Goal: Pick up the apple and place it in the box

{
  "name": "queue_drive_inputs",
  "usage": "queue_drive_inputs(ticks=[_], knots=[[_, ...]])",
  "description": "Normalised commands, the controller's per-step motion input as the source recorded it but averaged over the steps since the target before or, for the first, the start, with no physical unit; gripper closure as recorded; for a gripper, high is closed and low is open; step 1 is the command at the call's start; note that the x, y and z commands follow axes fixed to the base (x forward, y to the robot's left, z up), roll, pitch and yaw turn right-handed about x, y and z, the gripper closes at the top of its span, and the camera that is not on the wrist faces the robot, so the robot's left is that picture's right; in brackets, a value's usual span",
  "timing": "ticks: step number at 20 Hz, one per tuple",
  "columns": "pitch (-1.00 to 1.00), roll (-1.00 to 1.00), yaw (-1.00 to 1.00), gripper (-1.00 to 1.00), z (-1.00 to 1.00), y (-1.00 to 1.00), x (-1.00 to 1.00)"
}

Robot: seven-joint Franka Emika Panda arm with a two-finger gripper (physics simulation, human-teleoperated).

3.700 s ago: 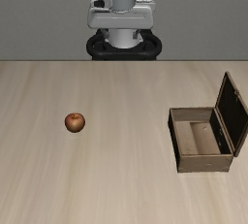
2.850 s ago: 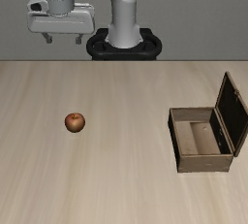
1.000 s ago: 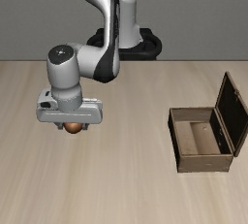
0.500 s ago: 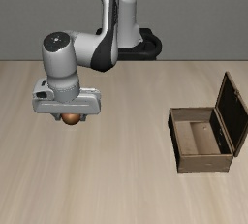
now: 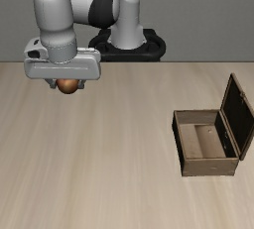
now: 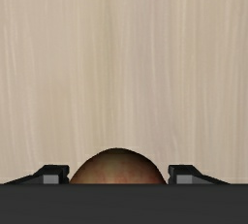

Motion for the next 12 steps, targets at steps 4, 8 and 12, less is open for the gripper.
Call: queue_drive_inputs(ticks=[4,8,12], knots=[[0.0,0.0,0.0,1.0,0.75,0.25,0.0],[0.0,0.0,0.0,1.0,0.0,1.0,0.0],[0.0,0.0,0.0,1.0,0.0,1.0,0.0]])
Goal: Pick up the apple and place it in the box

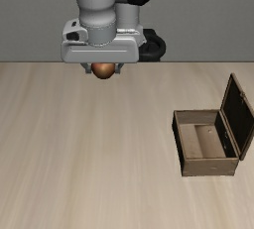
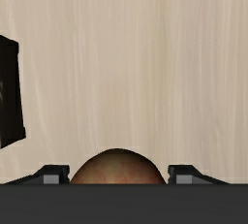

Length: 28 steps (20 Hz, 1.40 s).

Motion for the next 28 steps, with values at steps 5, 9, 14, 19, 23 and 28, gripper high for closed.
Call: queue_drive_inputs(ticks=[5,9,14,19,23,28], knots=[[0.0,0.0,0.0,1.0,0.0,1.0,0.0],[0.0,0.0,0.0,1.0,0.0,1.0,0.0],[0.0,0.0,0.0,1.0,0.0,1.0,0.0],[0.0,0.0,0.0,1.0,0.0,1.0,0.0],[0.0,0.0,0.0,1.0,0.0,0.75,0.25],[0.0,0.0,0.0,1.0,0.0,0.0,1.0]])
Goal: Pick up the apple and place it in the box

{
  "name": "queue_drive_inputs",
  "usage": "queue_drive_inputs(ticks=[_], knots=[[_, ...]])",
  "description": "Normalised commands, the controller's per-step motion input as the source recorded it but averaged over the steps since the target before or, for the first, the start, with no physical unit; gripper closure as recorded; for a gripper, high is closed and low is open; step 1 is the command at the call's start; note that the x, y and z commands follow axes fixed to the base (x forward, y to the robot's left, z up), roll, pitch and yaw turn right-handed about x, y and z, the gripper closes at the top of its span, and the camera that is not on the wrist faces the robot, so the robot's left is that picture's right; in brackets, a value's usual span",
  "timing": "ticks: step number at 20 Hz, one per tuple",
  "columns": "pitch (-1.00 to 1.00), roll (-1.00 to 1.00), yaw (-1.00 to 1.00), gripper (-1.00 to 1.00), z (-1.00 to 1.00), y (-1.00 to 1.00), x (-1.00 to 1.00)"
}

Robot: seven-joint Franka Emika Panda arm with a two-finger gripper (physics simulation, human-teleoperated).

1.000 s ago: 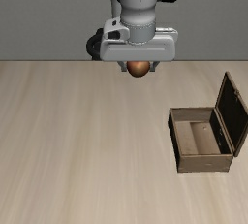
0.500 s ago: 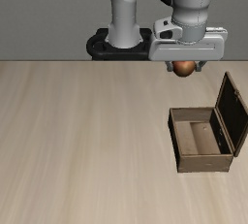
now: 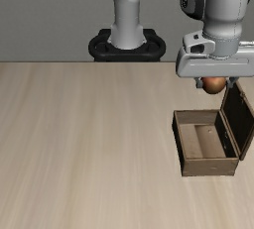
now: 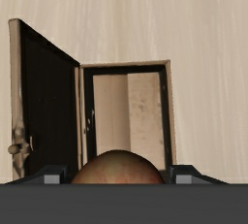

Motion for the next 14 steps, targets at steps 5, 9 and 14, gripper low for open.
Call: queue_drive_inputs(ticks=[5,9,14], knots=[[0.0,0.0,0.0,-1.0,0.0,0.0,0.2],[0.0,0.0,0.0,-1.0,0.0,0.0,0.0],[0.0,0.0,0.0,-1.0,0.0,0.0,0.0]])
